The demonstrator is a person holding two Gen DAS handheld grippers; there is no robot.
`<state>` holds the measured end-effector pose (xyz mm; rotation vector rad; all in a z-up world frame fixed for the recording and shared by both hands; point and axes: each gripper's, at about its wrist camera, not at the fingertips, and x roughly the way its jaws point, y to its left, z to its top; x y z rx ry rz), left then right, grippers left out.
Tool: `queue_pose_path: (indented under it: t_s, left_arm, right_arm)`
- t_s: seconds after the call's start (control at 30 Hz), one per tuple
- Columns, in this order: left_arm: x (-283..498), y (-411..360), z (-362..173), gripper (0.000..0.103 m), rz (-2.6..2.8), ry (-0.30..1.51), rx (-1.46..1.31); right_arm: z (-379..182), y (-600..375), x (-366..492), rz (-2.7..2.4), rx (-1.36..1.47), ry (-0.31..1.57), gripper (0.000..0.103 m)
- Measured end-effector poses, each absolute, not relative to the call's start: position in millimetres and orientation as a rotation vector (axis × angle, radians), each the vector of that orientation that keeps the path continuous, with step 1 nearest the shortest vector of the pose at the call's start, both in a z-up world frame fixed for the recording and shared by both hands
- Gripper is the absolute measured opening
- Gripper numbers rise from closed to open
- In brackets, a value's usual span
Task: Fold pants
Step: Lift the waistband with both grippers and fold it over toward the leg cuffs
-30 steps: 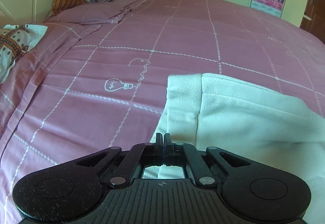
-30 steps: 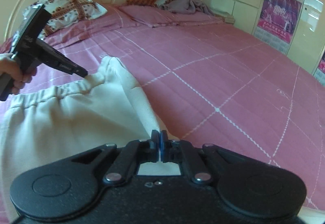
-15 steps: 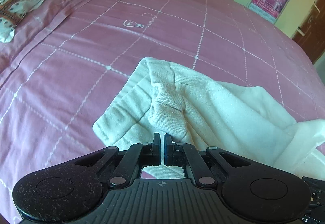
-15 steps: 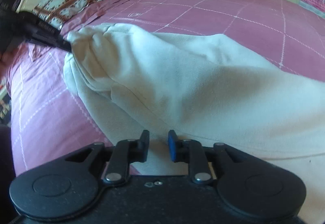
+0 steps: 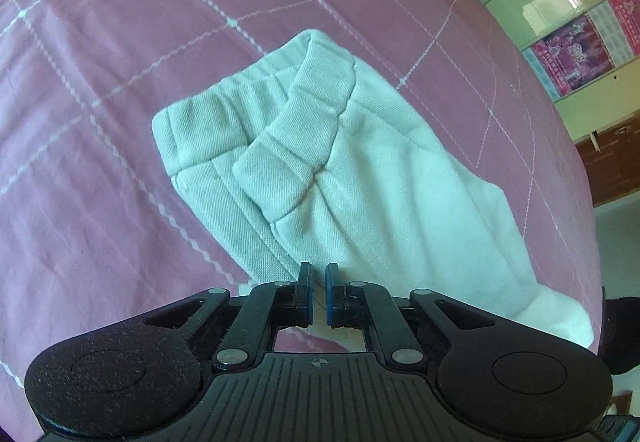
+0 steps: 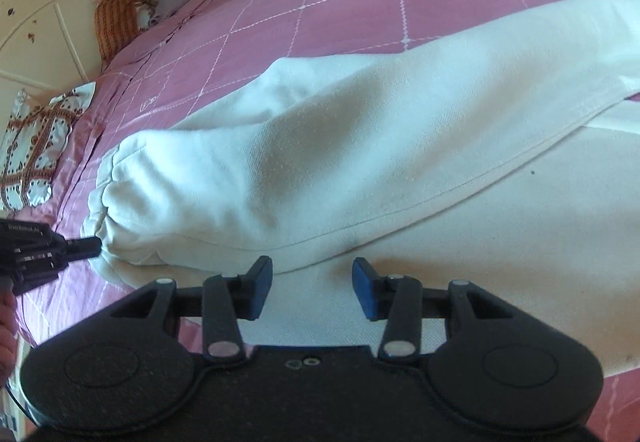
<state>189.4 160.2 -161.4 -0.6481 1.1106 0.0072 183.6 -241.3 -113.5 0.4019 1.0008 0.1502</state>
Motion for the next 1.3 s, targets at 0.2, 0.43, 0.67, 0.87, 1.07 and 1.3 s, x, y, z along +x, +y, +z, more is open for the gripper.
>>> queue_pose_path:
  t_s: [0.2, 0.43, 0.67, 0.87, 1.07, 1.3]
  left_arm:
    - [194, 152, -168, 0.068, 0.030, 1.034, -0.695]
    - [202, 155, -184, 0.019, 0.091, 1.005, -0.773]
    - [198, 164, -173, 0.015, 0.063, 0.945, -0.758]
    - [211, 181, -151, 0.010, 0.049, 0.922, -0.721]
    - [214, 224, -112, 0.005, 0.083, 0.828, -0.615]
    - [187, 241, -173, 0.005, 0.122, 0.972, -0.673]
  right_arm:
    - [-108, -233, 185, 0.153, 0.412, 1.013, 0.044]
    - [-102, -240, 188, 0.116, 0.484, 1.009, 0.044]
    - [-113, -264, 194, -0.016, 0.674, 0.978, 0.037]
    - [-119, -263, 198, -0.067, 0.729, 0.952, 0.006]
    - [-62, -228, 175, 0.111, 0.626, 0.842, 0.005]
    - [-89, -183, 171, 0.135, 0.418, 0.967, 0.003]
